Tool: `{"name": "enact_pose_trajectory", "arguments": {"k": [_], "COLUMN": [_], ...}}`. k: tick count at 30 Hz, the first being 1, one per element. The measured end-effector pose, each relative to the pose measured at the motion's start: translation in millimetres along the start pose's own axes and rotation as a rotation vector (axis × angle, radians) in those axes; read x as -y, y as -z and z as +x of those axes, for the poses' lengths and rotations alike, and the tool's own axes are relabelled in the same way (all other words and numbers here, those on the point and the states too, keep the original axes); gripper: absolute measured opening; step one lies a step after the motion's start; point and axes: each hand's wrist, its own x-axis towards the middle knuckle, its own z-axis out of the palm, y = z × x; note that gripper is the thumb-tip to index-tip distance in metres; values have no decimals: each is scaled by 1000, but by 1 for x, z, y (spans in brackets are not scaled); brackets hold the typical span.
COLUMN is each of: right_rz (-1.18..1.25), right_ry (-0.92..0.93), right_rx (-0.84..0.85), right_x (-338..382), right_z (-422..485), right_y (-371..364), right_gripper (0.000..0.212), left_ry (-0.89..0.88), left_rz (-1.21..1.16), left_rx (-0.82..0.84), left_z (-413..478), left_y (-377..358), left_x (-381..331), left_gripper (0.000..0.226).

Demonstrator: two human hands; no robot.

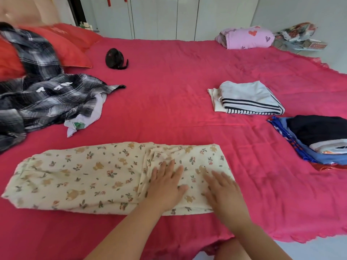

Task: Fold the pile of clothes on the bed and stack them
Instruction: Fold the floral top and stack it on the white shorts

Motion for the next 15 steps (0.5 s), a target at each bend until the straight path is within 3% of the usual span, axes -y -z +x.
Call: {"name": "enact_pose_trajectory", "arguments": {"k": [2, 4, 7, 9, 13, 15], "right_rz": [31, 114, 71, 172, 566, 663], "right_ry": [-132, -294, -325, -285, -295, -285], "right_rx": [-128, -127, -3, -54, -228, -270], "right_x": [-8, -12, -6, 2, 26, 43], "right_z": [3, 6, 8, 9, 16, 17], "right_y": [10, 18, 17, 19, 37, 43], "right_gripper": [51, 51, 51, 53, 49, 49], "left_ry": [-34, -42, -1, 20, 5, 41], "left_rz": [-3, -17, -15, -30, -379, -639], "left_rx": [-93, -168, -36, 36, -204, -228], "left_z": [2, -1, -9, -9, -8, -11], "left_y": [4, 5, 1, 6, 33, 49], "left_x": [-2, -1, 5, 2, -17, -24], "left_gripper": [65, 66, 65, 64, 58, 54]}}
